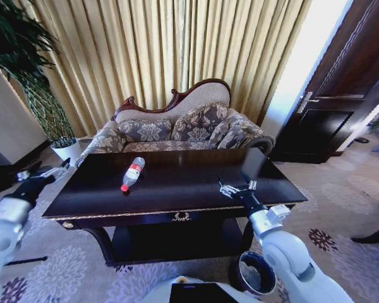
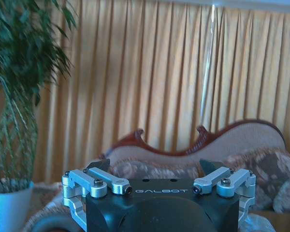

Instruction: Move to the front of the table and place the trash on the table into the trash bin.

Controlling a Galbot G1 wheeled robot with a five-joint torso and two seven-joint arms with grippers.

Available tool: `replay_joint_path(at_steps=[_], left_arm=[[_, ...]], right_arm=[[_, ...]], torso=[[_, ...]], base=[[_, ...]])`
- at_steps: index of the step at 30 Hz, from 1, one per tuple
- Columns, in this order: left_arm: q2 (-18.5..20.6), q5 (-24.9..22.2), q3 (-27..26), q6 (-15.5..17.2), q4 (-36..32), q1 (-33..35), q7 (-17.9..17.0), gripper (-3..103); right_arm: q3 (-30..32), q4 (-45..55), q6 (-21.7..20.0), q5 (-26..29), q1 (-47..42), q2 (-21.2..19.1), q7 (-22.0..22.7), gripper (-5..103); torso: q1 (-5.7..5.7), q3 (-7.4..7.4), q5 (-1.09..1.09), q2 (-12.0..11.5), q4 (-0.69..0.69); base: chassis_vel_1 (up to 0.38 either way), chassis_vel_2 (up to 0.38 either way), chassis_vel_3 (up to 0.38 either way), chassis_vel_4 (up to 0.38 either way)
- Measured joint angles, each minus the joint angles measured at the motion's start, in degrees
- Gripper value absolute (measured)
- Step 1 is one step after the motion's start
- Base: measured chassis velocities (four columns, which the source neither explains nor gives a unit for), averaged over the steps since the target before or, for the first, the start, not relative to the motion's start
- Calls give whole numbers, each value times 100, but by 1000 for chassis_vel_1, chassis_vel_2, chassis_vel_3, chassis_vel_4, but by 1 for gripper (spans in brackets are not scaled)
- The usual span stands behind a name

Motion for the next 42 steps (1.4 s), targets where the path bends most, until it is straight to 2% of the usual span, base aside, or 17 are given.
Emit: replay_joint_path(at_steps=[3, 5, 10, 11, 13, 17, 19, 22, 26, 27, 31, 42], left_arm=[[176, -3, 707, 138, 174, -544, -301, 100], [195, -2, 832, 168, 201, -636, -341, 100], [286, 37, 1960, 330, 404, -1436, -779, 100], [286, 37, 1960, 330, 404, -1436, -779, 100], [342, 41, 2482, 387, 453, -1736, -881, 100], [471, 42, 2977, 461, 490, -1926, -838, 100], [601, 73, 3242, 510, 583, -2021, -607, 100], [674, 111, 3349, 580, 640, -2088, -446, 100], [824, 120, 3527, 1121, 686, -2278, -317, 100], [824, 120, 3527, 1121, 686, -2278, -317, 100], [839, -29, 3518, 1499, 705, -2345, -316, 100], [798, -184, 3538, 1910, 871, -2385, -328, 100]], right_arm=[[-17, 44, -13, -62, -52, -10, -1, 100], [-15, 52, -14, -62, -53, -11, -2, 100], [12, 33, -7, -122, -125, 61, -1, 100], [12, 33, -7, -122, -125, 61, -1, 100], [-1, 0, 2, -150, -133, 96, -1, 100], [-3, -42, 7, -164, -126, 117, -1, 100], [-9, -76, 13, -184, -133, 148, -1, 100], [-18, -110, 22, -209, -137, 178, -1, 100], [-65, -252, 94, -315, -147, 307, -1, 100], [-65, -252, 94, -315, -147, 307, -1, 100], [-67, -265, 105, -332, -165, 347, -1, 100], [8, -225, 125, -360, -216, 301, -1, 100]], torso=[[1, 0, 1, -1, -1], [1, 0, 0, -1, -1], [0, 0, 1, 0, -1], [0, 0, 1, 0, -1], [0, 0, 1, -1, -2], [1, 1, 1, -1, -2], [1, 0, 1, 0, 0], [0, 0, 1, 0, 0], [0, 0, 1, 0, 0], [0, 0, 1, 0, 0], [0, 0, 1, 0, 0], [0, 0, 0, 0, -1]], base=[[0, 0, 0, 0], [0, 0, 0, 0], [0, 0, 0, 0], [0, 0, 0, 0], [0, 0, 0, 0], [0, 0, 0, 0], [0, 0, 0, 0], [0, 0, 0, 0], [0, 0, 0, 0], [0, 0, 0, 0], [0, 0, 0, 0], [0, 0, 0, 0]])
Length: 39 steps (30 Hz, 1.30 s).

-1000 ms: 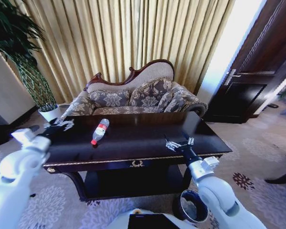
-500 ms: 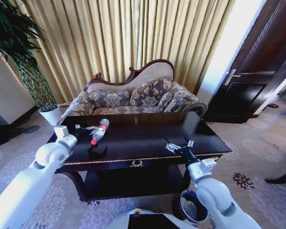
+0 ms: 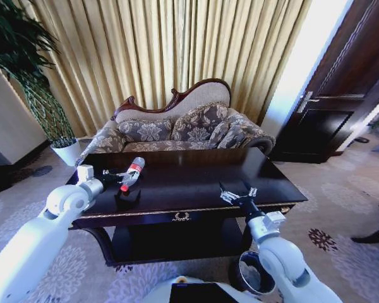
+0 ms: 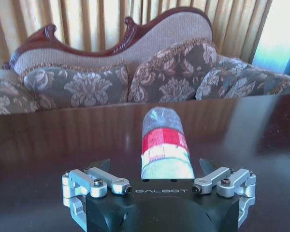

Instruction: Move to the front of the table and place the trash on the table into the trash bin.

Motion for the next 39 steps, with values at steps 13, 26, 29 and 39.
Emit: replay_joint_path(at_steps=[13, 26, 29, 39], left_arm=[[-15, 4, 259, 38, 229, -219, 37, 100], [-175, -57, 605, 24, 243, -424, -393, 77], [-179, -59, 593, 19, 212, -405, -411, 66], [-170, 462, 476, -477, 127, -255, -408, 38]], right_arm=[[-13, 16, 41, 29, 26, -36, 2, 100], [-3, 92, 93, 174, 65, -116, 65, 100], [-5, 92, 93, 180, 71, -120, 78, 100], [-33, 84, 94, 289, 122, -150, 181, 100]], torso=[[0, 0, 1, 0, 0], [0, 0, 0, 0, 0], [0, 0, 1, 0, 0], [0, 0, 1, 0, 0]], base=[[0, 0, 0, 0], [0, 0, 0, 0], [0, 0, 0, 0], [0, 0, 0, 0]])
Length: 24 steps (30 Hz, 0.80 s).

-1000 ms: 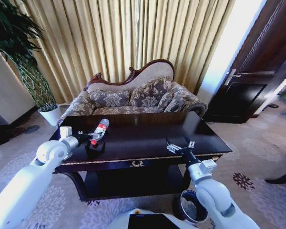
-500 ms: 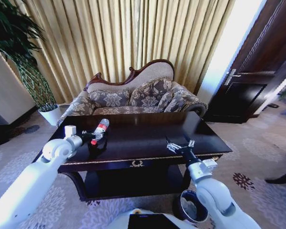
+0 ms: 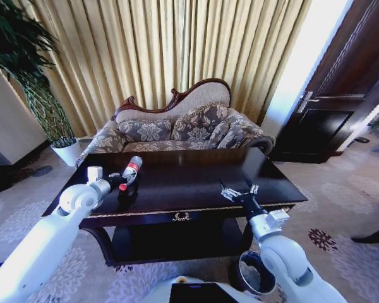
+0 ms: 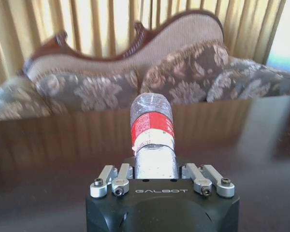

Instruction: Move to the front of the table and place the trash on the table into the trash bin.

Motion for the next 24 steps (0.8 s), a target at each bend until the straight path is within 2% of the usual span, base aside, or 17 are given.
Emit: replay_joint_path(at_steps=[1, 2, 3, 5, 6, 7, 8, 9, 10, 12, 13, 17, 18, 21, 24], left_arm=[[-3, 215, 5, -199, -6, 33, 59, 35], [-3, 215, 5, -199, -6, 33, 59, 35], [-6, 430, 14, -383, -6, 62, 149, 35], [-14, 1168, 40, -1056, 0, 169, 488, 31], [-14, 1168, 40, -1056, 0, 169, 488, 31], [-14, 1452, 57, -1368, 3, 219, 594, 31], [-14, 1452, 57, -1368, 3, 219, 594, 31], [-11, 1650, 71, -1619, 3, 262, 654, 31], [-5, 2394, 165, -2563, -7, 365, 722, 31], [-4, 2869, 239, -3062, 7, 400, 693, 31], [-4, 2869, 239, -3062, 7, 400, 693, 31], [80, 3930, 476, -3970, 37, 353, 469, 31], [80, 3930, 476, -3970, 37, 353, 469, 31], [229, 4597, 752, -4346, 47, 84, 93, 31], [360, 4759, 971, -4363, -27, -116, -159, 31]], right_arm=[[-1, 5, 0, 101, 43, -40, 46, 100], [-1, 5, 0, 101, 43, -40, 46, 100], [0, 16, -4, 214, 89, -90, 78, 100], [13, 74, -53, 603, 219, -307, 149, 100], [13, 74, -53, 603, 219, -307, 149, 100], [16, 90, -72, 762, 274, -448, 150, 100], [16, 90, -72, 762, 274, -448, 150, 100], [17, 101, -80, 939, 325, -589, 127, 100], [-109, 152, -87, 1892, 688, -1122, -70, 100], [-267, 143, -96, 2467, 973, -1355, -243, 100], [-267, 143, -96, 2467, 973, -1355, -243, 100], [-746, -110, -263, 3391, 1812, -1560, -601, 100], [-746, -110, -263, 3391, 1812, -1560, -601, 100], [-1303, -324, -314, 4194, 2640, -1497, -694, 100], [-1786, -533, -316, 4565, 3347, -1354, -698, 100]], torso=[[0, 0, 0, 0, 0], [0, 0, 0, 0, 0], [0, 0, 0, 0, 0], [0, 0, 1, 0, 0], [0, 0, 1, 0, 0], [0, 0, 0, 0, 0], [0, 0, 0, 0, 0], [0, 0, 0, 0, 0], [0, 0, 0, 0, 1], [0, 0, 0, 0, 1], [0, 0, 0, 0, 1], [0, 0, -1, 0, 2], [0, 0, -1, 0, 2], [0, 0, 0, 0, -2], [0, 0, -1, -1, 1]], base=[[0, 0, 0, 0], [0, 0, 0, 0], [0, 0, 0, 0], [0, 0, 0, 0], [0, 0, 0, 0], [0, 0, 0, 0], [0, 0, 0, 0], [0, 0, 0, 0], [0, 0, 0, 0], [0, 0, 0, 0], [0, 0, 0, 0], [0, 0, 0, 0], [0, 0, 0, 0], [0, 0, 0, 0], [0, 0, 0, 0]])
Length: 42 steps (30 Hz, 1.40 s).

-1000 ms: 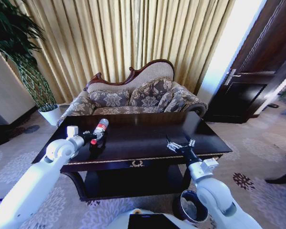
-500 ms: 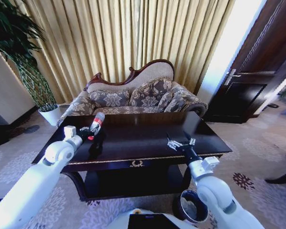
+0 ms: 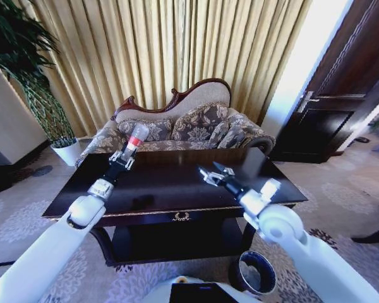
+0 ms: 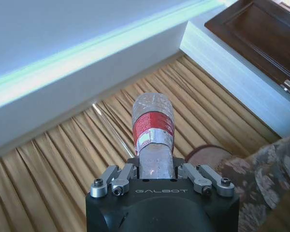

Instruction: Move to the front of the table and place the trash on the table into the trash bin.

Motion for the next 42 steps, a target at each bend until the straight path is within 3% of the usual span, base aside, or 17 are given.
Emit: replay_joint_path(at_steps=[5, 11, 15, 20, 30, 42], left_arm=[[179, 278, 234, 153, -130, -200, -240, 31], [362, 537, 574, 388, -225, -386, -570, 31], [486, 310, 749, 691, -435, -449, -571, 31], [596, 138, 977, 849, -563, -627, -553, 31], [765, 54, 1315, 897, -709, -803, -540, 31], [931, 45, 1354, 859, -870, -601, -549, 31]], right_arm=[[-690, -346, 5, 350, 844, 287, 3, 100], [-1385, -881, 128, 29, 1680, 837, -13, 100], [-1555, -1148, 151, -239, 2012, 1121, -47, 100], [-1663, -1352, 155, -371, 2351, 1308, -71, 100], [-1856, -1743, 157, -464, 2859, 1510, -69, 100], [-2000, -1934, 158, -629, 2966, 1694, -47, 100]], torso=[[0, 0, 0, 0, 0], [0, 0, 0, 0, -1], [0, 0, 0, 0, 1], [0, 0, 1, 0, -1], [0, 0, 0, 0, 0], [0, -1, 1, 1, 0]], base=[[0, 0, 0, 0], [0, 0, 0, 0], [0, 0, 0, 0], [0, 0, 0, 0], [0, 0, 0, 0], [0, 0, 0, 0]])
